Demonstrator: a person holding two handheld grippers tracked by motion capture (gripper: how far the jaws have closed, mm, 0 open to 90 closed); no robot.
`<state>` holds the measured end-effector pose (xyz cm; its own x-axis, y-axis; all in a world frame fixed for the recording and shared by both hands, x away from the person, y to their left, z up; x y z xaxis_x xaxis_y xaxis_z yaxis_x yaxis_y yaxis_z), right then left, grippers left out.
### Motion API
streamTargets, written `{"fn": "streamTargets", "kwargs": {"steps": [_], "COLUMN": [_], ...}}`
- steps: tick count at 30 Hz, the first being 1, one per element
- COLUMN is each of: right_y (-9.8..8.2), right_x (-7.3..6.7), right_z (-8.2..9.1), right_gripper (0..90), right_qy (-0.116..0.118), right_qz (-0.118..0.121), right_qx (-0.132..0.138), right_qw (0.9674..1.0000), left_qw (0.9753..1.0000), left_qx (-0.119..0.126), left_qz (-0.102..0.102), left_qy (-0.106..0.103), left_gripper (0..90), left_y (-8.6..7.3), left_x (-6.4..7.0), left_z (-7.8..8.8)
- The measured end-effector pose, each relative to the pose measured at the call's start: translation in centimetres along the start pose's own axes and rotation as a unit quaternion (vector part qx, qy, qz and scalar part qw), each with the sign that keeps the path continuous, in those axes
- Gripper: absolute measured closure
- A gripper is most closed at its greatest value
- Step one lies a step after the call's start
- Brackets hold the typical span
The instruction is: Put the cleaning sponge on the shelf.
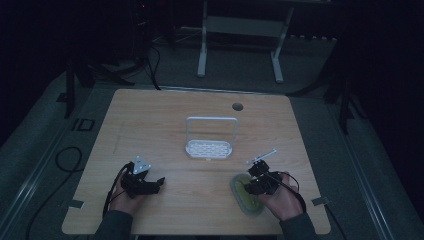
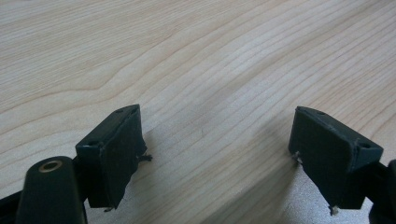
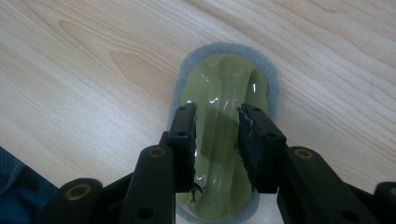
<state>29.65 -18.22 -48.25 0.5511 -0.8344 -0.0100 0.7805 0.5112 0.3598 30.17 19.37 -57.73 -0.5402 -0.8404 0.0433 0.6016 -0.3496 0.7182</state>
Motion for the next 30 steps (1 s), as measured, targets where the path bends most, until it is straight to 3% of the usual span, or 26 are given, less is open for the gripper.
{"fn": "streamTargets", "kwargs": {"steps": [11, 30], "right_y": [0.4, 1.1], "right_x": [0.1, 0.2], "right_z": [-0.6, -1.4], "right_gripper": [63.7, 65.9], "right_qy": [-0.001, -0.004], "right_qz": [0.003, 0.015], "right_qx": [-0.031, -0.084], "right_qw": [0.9995, 0.9964], "left_qw": [1.0, 1.0], "left_qx": [0.0, 0.0], "left_qz": [0.0, 0.0], "left_qy": [0.0, 0.0], "left_gripper": [17.9, 17.8], "left_y": [0.0, 0.0], "left_x": [0.0, 0.0], "left_z": [0.0, 0.0]}}
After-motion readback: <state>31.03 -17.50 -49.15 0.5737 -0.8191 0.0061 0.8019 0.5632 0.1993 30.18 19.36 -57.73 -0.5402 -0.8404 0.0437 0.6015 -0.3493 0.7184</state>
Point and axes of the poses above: each handheld gripper's, and its own axes: z roughly backward along the jaws, y roughly out of its top, x roughly to its right, the point moved 2 cm from there along -z, roughly forward along the jaws, and after that the axes turned 3 degrees about -y, right-handed, at the moved point
